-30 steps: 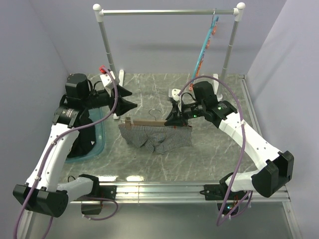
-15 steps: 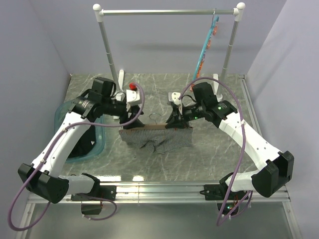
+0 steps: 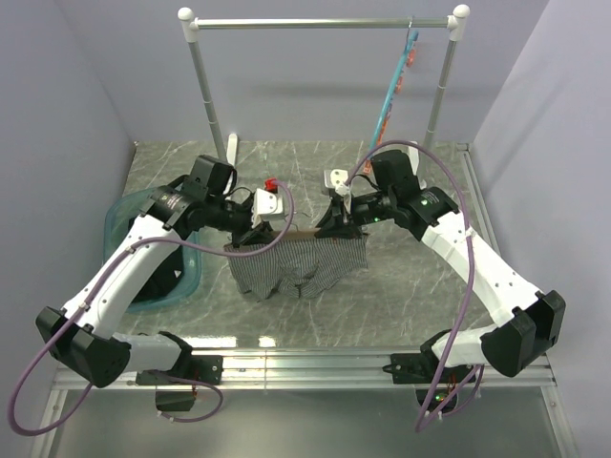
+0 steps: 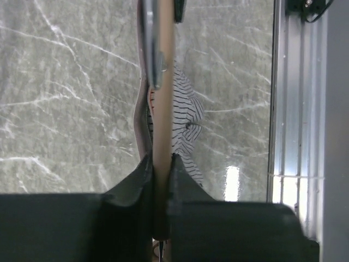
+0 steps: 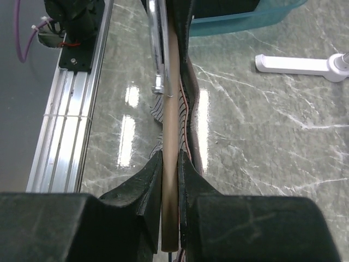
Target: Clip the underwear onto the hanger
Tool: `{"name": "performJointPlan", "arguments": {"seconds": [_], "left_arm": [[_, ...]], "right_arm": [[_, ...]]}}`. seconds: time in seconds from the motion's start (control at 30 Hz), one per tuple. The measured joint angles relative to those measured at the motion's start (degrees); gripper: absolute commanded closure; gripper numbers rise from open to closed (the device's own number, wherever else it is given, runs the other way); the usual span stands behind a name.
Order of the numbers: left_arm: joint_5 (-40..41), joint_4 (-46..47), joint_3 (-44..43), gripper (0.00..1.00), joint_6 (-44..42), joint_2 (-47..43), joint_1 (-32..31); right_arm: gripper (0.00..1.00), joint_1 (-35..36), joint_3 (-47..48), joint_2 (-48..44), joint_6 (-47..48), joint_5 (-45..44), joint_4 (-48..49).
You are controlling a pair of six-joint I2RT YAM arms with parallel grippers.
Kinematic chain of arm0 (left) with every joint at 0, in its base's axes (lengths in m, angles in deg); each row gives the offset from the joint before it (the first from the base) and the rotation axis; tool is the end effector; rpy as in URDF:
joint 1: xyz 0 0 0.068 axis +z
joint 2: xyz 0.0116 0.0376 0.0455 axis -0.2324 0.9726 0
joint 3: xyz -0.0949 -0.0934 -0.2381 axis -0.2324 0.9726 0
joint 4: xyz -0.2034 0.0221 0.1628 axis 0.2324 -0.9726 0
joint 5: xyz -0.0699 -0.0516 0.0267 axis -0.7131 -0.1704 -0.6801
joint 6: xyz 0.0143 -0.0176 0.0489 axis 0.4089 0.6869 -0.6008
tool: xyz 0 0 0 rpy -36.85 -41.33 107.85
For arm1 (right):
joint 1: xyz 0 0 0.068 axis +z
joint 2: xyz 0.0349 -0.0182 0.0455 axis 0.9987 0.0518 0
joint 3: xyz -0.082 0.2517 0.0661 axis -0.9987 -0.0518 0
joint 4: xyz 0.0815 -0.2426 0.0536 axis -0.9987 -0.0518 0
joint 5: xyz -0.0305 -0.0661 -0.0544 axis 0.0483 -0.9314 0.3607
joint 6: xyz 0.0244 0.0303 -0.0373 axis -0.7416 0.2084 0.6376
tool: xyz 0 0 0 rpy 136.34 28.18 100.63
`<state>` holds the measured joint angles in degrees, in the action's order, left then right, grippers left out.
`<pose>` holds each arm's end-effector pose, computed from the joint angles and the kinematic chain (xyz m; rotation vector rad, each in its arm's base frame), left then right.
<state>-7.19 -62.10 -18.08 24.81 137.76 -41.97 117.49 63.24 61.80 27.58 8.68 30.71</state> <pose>0.2057 -0.1392 0.3776 1.5526 1.6606 -0.7690 0.2247 0.1662 0.3735 -1.5408 1.3503 0.9804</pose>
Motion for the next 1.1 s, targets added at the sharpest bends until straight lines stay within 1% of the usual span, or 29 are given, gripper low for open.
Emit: {"name": "performJointPlan", "arguments": {"seconds": [0.03, 0.07, 0.1, 0.13, 0.17, 0.2, 0.3, 0.37, 0.4, 0.53, 0.63, 0.77, 0.87, 1.0, 1.1], "left_arm": [[-0.02, -0.31, -0.09, 1.0, -0.13, 0.11, -0.11], [0.02, -0.35, -0.15, 1.0, -0.11, 0.22, -0.22], [0.07, -0.28, -0.26, 1.0, 0.35, 0.35, -0.22], [0.09, 0.0, -0.31, 1.0, 0.79, 0.44, -0.22], [0.5, 0.35, -0.28, 1.0, 1.86, 0.52, -0.22], [1.4, 1.33, -0.28, 1.0, 3.78, 0.66, -0.22], [3.43, 4.35, -0.87, 1.0, 9.84, 1.7, 0.48], [4.83, 5.97, -2.62, 1.0, 14.03, 3.48, 1.84], [5.05, 6.49, -3.85, 1.0, 16.17, 4.63, 2.49], [11.13, 10.23, -10.93, 1.0, 25.68, 10.58, 4.83], [16.76, 12.87, -16.31, 1.0, 31.34, 14.12, 5.73], [24.06, 14.36, -23.63, 1.0, 37.4, 17.53, 5.75], [29.46, 15.26, -32.02, 1.0, 41.51, 20.87, 5.75], [34.53, 17.33, -40.17, 1.0, 44.89, 23.63, 5.88], [36.61, 18.88, -44.09, 1.0, 46.23, 25.4, 6.47]], "right_arm": [[1.0, -0.02, 0.02, 0.02, 0.11, -0.04, -0.09], [0.92, -0.02, 0.02, 0.02, 0.11, -0.04, -0.11], [0.63, -0.04, 0.02, 0.02, -0.15, -0.17, -0.07], [0.46, -0.09, 0.02, 0.02, -1.09, -0.57, 0.11], [0.36, -0.13, 0.02, 0.02, -2.16, -1.49, 0.94], [0.2, -0.2, 0.02, 0.02, -3.54, -2.16, 2.03], [0.06, -1.42, -0.76, -0.79, -8.46, -3.91, 7.04], [0.05, -2.84, -1.84, -2.1, -11.32, -4.96, 9.9], [0.04, -4.55, -2.89, -3.72, -13.97, -6.16, 13.35], [0.03, -8.04, -5.38, -9.99, -21.27, -8.9, 19.65], [0.02, -9.14, -5.66, -13.77, -24.83, -9.75, 22.93], [0.01, -9.35, -5.68, -17.0, -27.52, -9.88, 24.68], [0.0, -9.35, -6.25, -18.14, -28.61, -9.97, 25.35], [0.01, -9.35, -7.43, -18.47, -29.62, -10.12, 25.55], [0.0, -9.35, -8.15, -18.47, -30.4, -10.16, 25.42]]}}
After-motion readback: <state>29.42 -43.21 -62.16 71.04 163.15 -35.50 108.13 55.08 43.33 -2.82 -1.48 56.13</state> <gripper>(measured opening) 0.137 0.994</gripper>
